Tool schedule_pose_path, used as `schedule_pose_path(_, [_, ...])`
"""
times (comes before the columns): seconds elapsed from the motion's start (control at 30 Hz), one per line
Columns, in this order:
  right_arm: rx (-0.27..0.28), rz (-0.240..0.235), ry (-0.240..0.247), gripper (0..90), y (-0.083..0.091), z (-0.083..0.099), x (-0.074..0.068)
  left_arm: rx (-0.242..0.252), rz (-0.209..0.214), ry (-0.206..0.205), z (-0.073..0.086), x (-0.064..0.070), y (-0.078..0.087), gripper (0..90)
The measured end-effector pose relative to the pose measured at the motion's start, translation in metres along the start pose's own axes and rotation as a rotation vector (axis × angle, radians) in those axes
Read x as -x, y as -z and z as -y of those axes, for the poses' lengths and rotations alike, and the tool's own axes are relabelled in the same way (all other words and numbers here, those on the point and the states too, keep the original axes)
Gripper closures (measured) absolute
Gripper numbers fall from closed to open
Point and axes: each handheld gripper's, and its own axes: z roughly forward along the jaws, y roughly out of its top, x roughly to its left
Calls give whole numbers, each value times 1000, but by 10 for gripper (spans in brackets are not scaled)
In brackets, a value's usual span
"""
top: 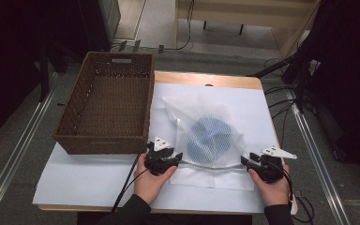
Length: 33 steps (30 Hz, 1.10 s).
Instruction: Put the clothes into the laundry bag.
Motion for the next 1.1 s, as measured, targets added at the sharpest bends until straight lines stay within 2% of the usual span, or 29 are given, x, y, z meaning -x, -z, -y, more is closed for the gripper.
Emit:
schedule_pose_path(0.07, [-27, 15, 38, 653, -3, 1, -5, -16, 14, -22, 0, 1, 0, 748])
schedule_pose_path(0.13, [-35, 33, 73, 820, -2, 1, -9, -24, 31, -20, 0, -1, 1, 863])
schedule_pose_path(0.17, [-36, 28, 82, 884, -2, 1, -9, -22, 26, -15, 0, -3, 2, 900])
schedule_pose_path(0.2, [-36, 17, 91, 900, -1, 2, -8, -16, 3, -18, 1, -5, 5, 900])
schedule_pose_path(0.27, [-43, 18, 73, 900, 0, 1, -5, -17, -40, -42, 2, -9, 8, 900])
schedule_pose_path(0.33, [-44, 30, 65, 900, 1, 1, -2, -22, -100, -69, 4, -14, 12, 900])
schedule_pose_path(0.4, [-43, 59, 58, 900, 3, 2, 1, -23, -102, -63, 5, -20, 15, 900])
schedule_pose_path(0.47, [-36, 83, 39, 900, 5, 3, 5, -9, -83, -47, 7, -23, 17, 900])
schedule_pose_path(0.5, [-29, 64, 26, 900, 6, 4, 8, -5, -62, -64, 7, -24, 18, 900])
schedule_pose_path(0.57, [-11, 24, 29, 900, 7, 5, 8, 24, -61, -63, 8, -22, 20, 900])
schedule_pose_path(0.6, [-12, 18, 32, 900, 7, 6, 8, 49, -34, -48, 8, -22, 21, 875])
schedule_pose_path(0.67, [-9, 23, 33, 900, 7, 6, 6, 80, -25, -37, 7, -22, 21, 749])
schedule_pose_path(0.73, [2, 20, 41, 900, 7, 6, 5, 112, 5, -3, 4, -22, 18, 628])
schedule_pose_path(0.77, [4, 21, 38, 900, 7, 6, 5, 115, 3, 4, 3, -21, 16, 587])
schedule_pose_path(0.83, [11, 19, 38, 900, 7, 6, 4, 139, -30, 22, 2, -18, 13, 533])
schedule_pose_path(0.9, [16, 12, 45, 900, 6, 6, 4, 147, -41, 34, 0, -16, 10, 511])
schedule_pose_path(0.93, [15, 9, 48, 900, 6, 6, 4, 145, -36, 33, -1, -15, 9, 494])
schedule_pose_path(1.03, [25, -3, 66, 900, 6, 6, 2, 102, -38, -16, -2, -7, 3, 479])
schedule_pose_path(1.1, [22, -9, 86, 900, 5, 6, 0, 59, -50, -26, -4, -5, -1, 533])
